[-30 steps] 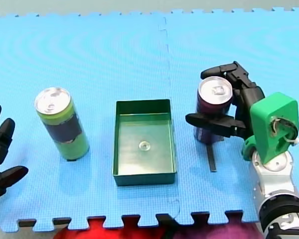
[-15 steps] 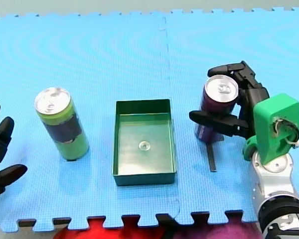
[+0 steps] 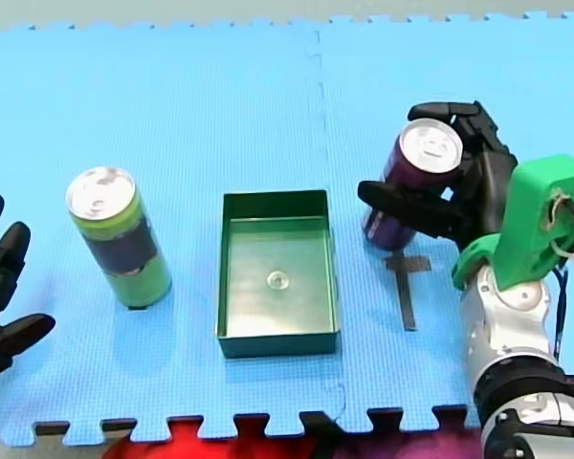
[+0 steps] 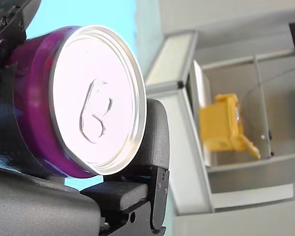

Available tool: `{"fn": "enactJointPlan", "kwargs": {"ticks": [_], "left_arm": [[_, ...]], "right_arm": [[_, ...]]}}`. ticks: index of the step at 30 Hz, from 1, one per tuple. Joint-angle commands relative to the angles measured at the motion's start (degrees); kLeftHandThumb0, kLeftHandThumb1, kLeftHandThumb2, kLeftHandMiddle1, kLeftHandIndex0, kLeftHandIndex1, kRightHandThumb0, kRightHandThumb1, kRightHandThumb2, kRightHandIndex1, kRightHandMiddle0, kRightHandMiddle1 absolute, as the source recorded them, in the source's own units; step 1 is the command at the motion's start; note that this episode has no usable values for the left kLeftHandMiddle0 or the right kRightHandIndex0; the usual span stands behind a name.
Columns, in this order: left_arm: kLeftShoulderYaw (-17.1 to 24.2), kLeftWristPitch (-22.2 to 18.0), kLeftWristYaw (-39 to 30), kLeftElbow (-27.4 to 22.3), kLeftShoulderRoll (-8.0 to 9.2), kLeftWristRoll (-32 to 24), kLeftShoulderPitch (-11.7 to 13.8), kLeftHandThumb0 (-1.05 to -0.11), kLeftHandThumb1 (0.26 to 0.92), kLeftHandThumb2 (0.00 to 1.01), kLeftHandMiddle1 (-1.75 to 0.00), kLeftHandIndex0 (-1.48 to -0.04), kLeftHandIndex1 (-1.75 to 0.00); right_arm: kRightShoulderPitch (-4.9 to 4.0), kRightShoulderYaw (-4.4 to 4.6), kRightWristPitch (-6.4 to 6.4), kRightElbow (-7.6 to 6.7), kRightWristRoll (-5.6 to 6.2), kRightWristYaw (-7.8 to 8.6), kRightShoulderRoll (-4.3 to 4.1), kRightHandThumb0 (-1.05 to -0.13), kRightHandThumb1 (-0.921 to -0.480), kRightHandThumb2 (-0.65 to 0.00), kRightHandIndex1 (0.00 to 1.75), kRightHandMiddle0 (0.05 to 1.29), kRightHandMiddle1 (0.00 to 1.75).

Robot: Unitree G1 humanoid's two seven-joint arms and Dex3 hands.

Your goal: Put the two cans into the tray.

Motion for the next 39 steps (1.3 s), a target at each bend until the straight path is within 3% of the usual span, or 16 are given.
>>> {"fn": "enactJointPlan", "kwargs": {"ticks": [1,13,22,26,29,33,39], "left_arm": [[0.01,-0.29,0.11,-0.14,0.09,0.14,0.07,-1.048,0.619,0.0,0.0,-0.24,0.0],[-0.25,-0.64,0.22,-0.5,-0.37,0.14,0.62,-1.048,0.618,0.0,0.0,-0.24,0.0],[-0.52,-1.04,0.51,-0.21,-0.82,0.36,0.61,-1.047,0.618,0.0,0.0,-0.24,0.0],[-0.62,-1.54,1.18,0.42,-1.14,0.81,0.55,-1.045,0.619,0.0,0.0,-0.24,0.0],[-0.41,-1.95,1.65,1.48,-1.16,1.02,0.21,-1.047,0.621,0.0,0.0,-0.24,0.0],[-0.4,-2.54,2.04,2.4,-1.25,1.23,-0.16,-1.048,0.623,0.0,0.0,-0.24,0.0],[-0.41,-2.74,2.08,2.73,-1.21,1.23,-0.39,-1.048,0.625,0.0,0.0,-0.24,0.0]], "right_arm": [[-0.58,0.13,0.04,-1.19,0.09,-0.11,-0.24,-0.372,-0.801,-0.01,1.75,0.57,1.75],[-0.41,1.39,0.0,-3.46,-0.58,0.19,-0.15,-0.362,-0.806,-0.007,1.75,0.57,1.75],[-0.97,2.62,2.19,-6.49,-1.22,-0.08,-0.62,-0.368,-0.809,-0.006,1.75,0.58,1.75],[-1.58,3.32,3.67,-8.81,-1.62,-0.61,-0.79,-0.368,-0.809,-0.005,1.75,0.58,1.75],[-1.81,3.57,4.13,-10.91,-1.19,0.07,-0.83,-0.368,-0.809,-0.004,1.75,0.57,1.75],[-0.98,3.91,4.77,-13.6,-0.54,1.21,-0.63,-0.367,-0.809,-0.003,1.75,0.57,1.75],[0.61,5.4,6.02,-17.56,-2.25,-1.51,-0.17,-0.387,-0.809,-0.002,1.75,0.57,1.75]]}}
